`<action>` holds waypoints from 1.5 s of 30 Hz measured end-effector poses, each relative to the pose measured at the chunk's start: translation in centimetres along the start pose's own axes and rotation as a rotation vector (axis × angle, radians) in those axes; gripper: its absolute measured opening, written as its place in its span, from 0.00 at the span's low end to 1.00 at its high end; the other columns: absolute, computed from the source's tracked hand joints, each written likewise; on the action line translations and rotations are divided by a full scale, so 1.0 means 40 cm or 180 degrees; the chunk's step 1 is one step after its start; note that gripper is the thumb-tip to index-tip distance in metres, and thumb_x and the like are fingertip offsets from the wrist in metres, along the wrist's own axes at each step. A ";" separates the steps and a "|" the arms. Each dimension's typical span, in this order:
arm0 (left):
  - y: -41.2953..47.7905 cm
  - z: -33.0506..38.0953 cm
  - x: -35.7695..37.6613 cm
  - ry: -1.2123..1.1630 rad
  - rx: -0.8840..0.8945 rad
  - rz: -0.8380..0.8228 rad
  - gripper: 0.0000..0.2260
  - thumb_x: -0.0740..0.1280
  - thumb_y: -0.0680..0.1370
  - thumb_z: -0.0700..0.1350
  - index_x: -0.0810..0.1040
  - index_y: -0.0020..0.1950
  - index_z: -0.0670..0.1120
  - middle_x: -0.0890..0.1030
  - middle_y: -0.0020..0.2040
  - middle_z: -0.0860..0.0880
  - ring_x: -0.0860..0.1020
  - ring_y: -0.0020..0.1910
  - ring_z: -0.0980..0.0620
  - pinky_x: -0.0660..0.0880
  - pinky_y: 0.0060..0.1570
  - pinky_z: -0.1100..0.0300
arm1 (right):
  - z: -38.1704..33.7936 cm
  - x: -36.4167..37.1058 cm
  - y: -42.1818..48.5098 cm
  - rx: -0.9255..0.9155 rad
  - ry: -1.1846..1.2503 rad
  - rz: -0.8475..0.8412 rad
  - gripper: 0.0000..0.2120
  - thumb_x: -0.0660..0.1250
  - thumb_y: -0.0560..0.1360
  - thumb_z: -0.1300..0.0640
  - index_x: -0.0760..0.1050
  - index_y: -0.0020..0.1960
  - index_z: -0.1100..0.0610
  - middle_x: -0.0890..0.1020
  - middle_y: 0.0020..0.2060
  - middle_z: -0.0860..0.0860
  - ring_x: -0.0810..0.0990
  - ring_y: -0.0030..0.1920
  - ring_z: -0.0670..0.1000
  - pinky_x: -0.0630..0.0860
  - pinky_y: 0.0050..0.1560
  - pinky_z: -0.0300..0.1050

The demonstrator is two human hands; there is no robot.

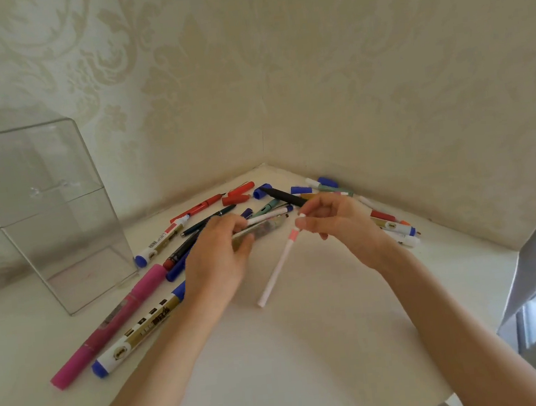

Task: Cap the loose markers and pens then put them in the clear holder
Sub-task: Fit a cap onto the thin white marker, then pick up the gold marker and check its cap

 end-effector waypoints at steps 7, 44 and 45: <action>0.045 -0.009 0.046 0.1249 0.0054 -0.0602 0.14 0.63 0.75 0.56 0.74 0.56 0.50 0.75 0.52 0.50 0.71 0.48 0.52 0.67 0.46 0.58 | 0.015 0.033 0.003 -0.0202 -0.1490 -0.0359 0.02 0.68 0.70 0.45 0.79 0.42 0.40 0.80 0.42 0.38 0.74 0.43 0.42 0.69 0.43 0.38; 0.046 -0.011 -0.014 -0.0432 0.0292 0.0088 0.08 0.68 0.74 0.42 0.73 0.51 0.50 0.80 0.50 0.54 0.77 0.49 0.55 0.71 0.46 0.62 | -0.094 -0.005 0.010 -0.1590 -0.2206 0.0792 0.12 0.69 0.73 0.63 0.78 0.56 0.55 0.77 0.49 0.49 0.70 0.52 0.48 0.65 0.53 0.31; 0.045 -0.009 -0.013 -0.0473 0.0327 0.0007 0.08 0.67 0.75 0.42 0.74 0.52 0.50 0.80 0.50 0.53 0.77 0.49 0.55 0.72 0.47 0.62 | -0.085 0.001 0.014 -0.1484 -0.1956 0.0500 0.13 0.68 0.74 0.62 0.78 0.57 0.53 0.76 0.49 0.48 0.71 0.50 0.45 0.66 0.51 0.28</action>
Point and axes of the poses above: each hand's wrist, its own y-axis towards the middle knuckle, its own x-axis out of the palm, z = x × y, the point moved 7 cm from there along y, towards the middle knuckle
